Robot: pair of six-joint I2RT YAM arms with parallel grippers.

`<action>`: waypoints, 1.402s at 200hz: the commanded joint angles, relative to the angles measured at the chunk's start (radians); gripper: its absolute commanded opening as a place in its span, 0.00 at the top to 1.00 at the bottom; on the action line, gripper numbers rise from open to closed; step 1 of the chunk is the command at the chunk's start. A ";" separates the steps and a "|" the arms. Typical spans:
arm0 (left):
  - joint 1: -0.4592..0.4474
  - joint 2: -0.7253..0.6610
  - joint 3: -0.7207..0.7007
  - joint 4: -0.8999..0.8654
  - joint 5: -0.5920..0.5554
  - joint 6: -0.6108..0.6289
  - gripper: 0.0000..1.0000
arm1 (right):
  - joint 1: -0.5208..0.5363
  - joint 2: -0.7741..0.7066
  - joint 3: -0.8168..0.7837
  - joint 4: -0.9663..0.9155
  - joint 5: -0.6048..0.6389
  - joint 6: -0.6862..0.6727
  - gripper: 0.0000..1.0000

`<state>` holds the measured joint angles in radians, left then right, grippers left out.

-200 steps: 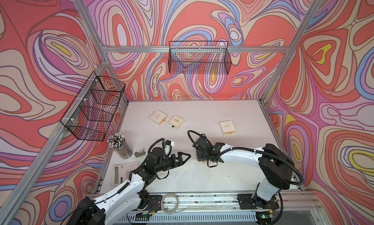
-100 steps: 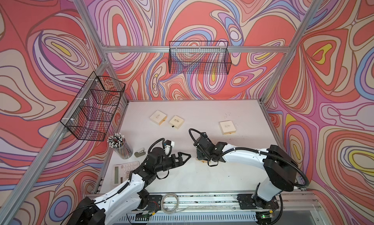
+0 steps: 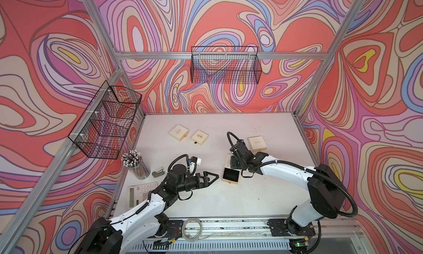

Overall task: Take out the earrings from the drawer-style jewelry box
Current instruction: Pick up the earring from the drawer, then place the earring at the center of the board.

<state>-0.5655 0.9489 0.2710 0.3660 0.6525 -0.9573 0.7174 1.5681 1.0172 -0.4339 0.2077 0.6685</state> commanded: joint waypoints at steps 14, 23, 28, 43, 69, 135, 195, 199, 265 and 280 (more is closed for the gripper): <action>-0.048 0.017 0.059 0.036 0.027 0.058 0.00 | -0.117 -0.068 -0.018 0.003 -0.019 -0.038 0.96; -0.067 0.019 0.068 0.024 0.013 0.073 0.00 | -0.152 -0.081 -0.027 0.003 -0.027 -0.045 0.96; -0.077 0.021 0.073 0.020 0.004 0.081 0.00 | -0.173 -0.088 -0.032 0.003 -0.034 -0.050 0.96; -0.106 0.028 0.089 0.007 -0.012 0.104 0.00 | -0.234 -0.112 -0.046 0.002 -0.046 -0.065 0.96; -0.134 0.050 0.105 0.010 -0.029 0.118 0.00 | -0.353 -0.141 -0.075 0.001 -0.080 -0.087 0.96; -0.135 0.085 0.111 0.042 -0.022 0.110 0.00 | -0.594 -0.148 -0.154 0.035 -0.110 -0.109 0.96; -0.135 0.077 0.106 0.032 -0.037 0.112 0.00 | -0.703 -0.094 -0.182 0.069 -0.108 -0.139 0.96; -0.136 0.079 0.106 0.032 -0.040 0.112 0.00 | -0.708 -0.086 -0.183 0.071 -0.109 -0.140 0.96; -0.135 0.082 0.109 0.030 -0.050 0.112 0.00 | -0.759 -0.006 -0.196 0.116 -0.120 -0.157 0.97; -0.135 0.086 0.109 0.035 -0.053 0.111 0.00 | -0.762 0.017 -0.189 0.121 -0.117 -0.162 0.97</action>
<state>-0.6952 1.0328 0.3592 0.3710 0.6155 -0.8639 -0.0357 1.5486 0.8303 -0.3428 0.0887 0.5240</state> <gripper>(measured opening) 0.999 0.054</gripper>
